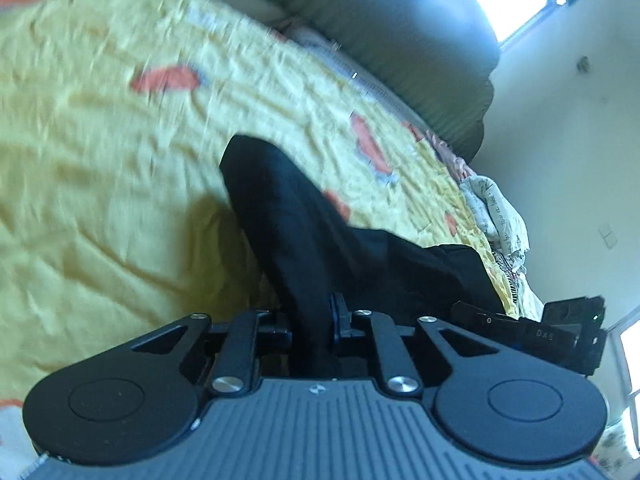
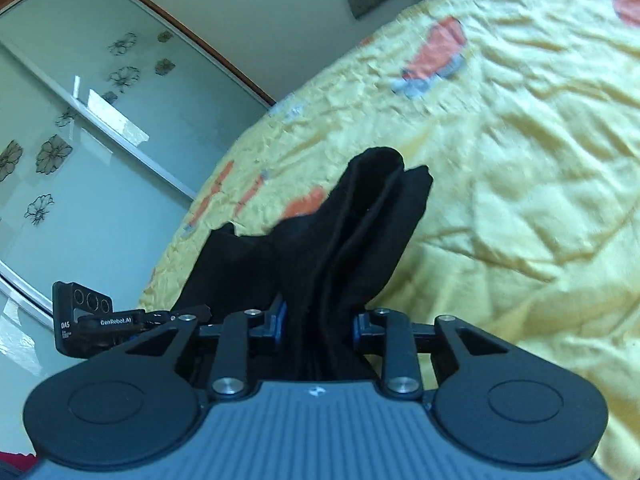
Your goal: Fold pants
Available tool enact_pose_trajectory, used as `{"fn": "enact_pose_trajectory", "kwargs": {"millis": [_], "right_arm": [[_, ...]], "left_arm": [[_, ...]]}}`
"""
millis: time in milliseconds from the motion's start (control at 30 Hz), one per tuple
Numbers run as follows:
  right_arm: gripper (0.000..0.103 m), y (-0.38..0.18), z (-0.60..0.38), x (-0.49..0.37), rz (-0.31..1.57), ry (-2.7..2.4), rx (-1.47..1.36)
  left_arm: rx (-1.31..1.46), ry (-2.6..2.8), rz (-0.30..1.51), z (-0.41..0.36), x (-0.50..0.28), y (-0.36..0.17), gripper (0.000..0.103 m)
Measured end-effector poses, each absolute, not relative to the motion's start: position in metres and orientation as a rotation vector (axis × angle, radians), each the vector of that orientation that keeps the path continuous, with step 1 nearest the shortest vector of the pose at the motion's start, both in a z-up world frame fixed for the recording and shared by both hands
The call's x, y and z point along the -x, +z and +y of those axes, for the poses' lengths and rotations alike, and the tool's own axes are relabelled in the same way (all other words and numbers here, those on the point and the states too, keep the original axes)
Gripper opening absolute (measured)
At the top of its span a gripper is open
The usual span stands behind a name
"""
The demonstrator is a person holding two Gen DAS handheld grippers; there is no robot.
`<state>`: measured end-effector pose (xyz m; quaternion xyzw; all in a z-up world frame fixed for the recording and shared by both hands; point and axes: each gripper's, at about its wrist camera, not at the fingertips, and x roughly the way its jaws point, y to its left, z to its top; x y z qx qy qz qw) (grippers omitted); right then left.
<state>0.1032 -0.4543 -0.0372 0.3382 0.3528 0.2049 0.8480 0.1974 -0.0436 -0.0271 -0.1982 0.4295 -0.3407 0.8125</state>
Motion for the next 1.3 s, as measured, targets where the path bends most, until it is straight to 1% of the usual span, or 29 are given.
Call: {"fn": "enact_pose_trajectory", "kwargs": {"millis": [133,300,433,533,600,633,667,700,733,800,900,1000,1067,1133,1167,1200,1233,1300], "right_arm": [[0.027,-0.012,-0.434,-0.113,0.700,0.468,-0.653],[0.027,0.008,-0.399,-0.157,0.658,0.518,-0.579],[0.027,0.003,-0.381,-0.201,0.644,0.514,-0.593],[0.027,-0.013,-0.367,-0.222,0.696,0.481,-0.596],[0.031,-0.024,-0.355,-0.228,0.744,0.434,-0.548],[0.039,-0.029,-0.352,-0.229,0.761,0.392,-0.520],[0.045,-0.032,-0.351,-0.230,0.768,0.372,-0.510],[0.046,-0.035,-0.353,-0.229,0.771,0.366,-0.523],[0.048,-0.037,-0.357,-0.228,0.773,0.365,-0.548],[0.049,-0.032,-0.362,-0.221,0.760,0.331,-0.556],[0.051,-0.010,-0.356,-0.189,0.680,0.215,-0.445],[0.052,0.010,-0.333,-0.154,0.575,0.272,-0.326],[0.062,0.012,-0.316,-0.142,0.560,0.344,-0.277],[0.062,0.002,-0.303,-0.147,0.623,0.350,-0.240],[0.062,-0.005,-0.299,-0.151,0.654,0.324,-0.220],[0.062,-0.011,-0.297,-0.154,0.669,0.296,-0.205],[0.062,-0.011,-0.296,-0.154,0.666,0.261,-0.197],[0.064,0.000,-0.293,-0.145,0.656,0.202,-0.205]], "left_arm": [[0.306,-0.686,0.804,-0.035,-0.198,0.007,0.015],[0.277,-0.608,0.763,-0.012,-0.233,0.030,0.016],[0.281,-0.541,0.790,0.003,-0.269,0.021,0.016],[0.276,-0.503,0.832,0.008,-0.281,0.004,0.016],[0.252,-0.473,0.847,0.009,-0.283,-0.008,0.016],[0.256,-0.469,0.854,0.011,-0.285,-0.013,0.016],[0.267,-0.467,0.865,0.013,-0.286,-0.018,0.017],[0.279,-0.462,0.874,0.016,-0.286,-0.020,0.024],[0.297,-0.458,0.879,0.020,-0.286,-0.022,0.034],[0.324,-0.429,0.878,0.029,-0.280,-0.021,0.038],[0.333,-0.395,0.874,0.042,-0.256,-0.016,0.044],[0.350,-0.398,0.882,0.048,-0.239,-0.017,0.046],[0.328,-0.388,0.891,0.044,-0.235,-0.021,0.047],[0.273,-0.353,0.881,0.039,-0.234,-0.023,0.057],[0.262,-0.340,0.877,0.039,-0.233,-0.022,0.057],[0.256,-0.330,0.868,0.040,-0.230,-0.018,0.052],[0.246,-0.326,0.845,0.042,-0.224,-0.011,0.049],[0.209,-0.294,0.801,0.045,-0.210,0.002,0.051]]}}
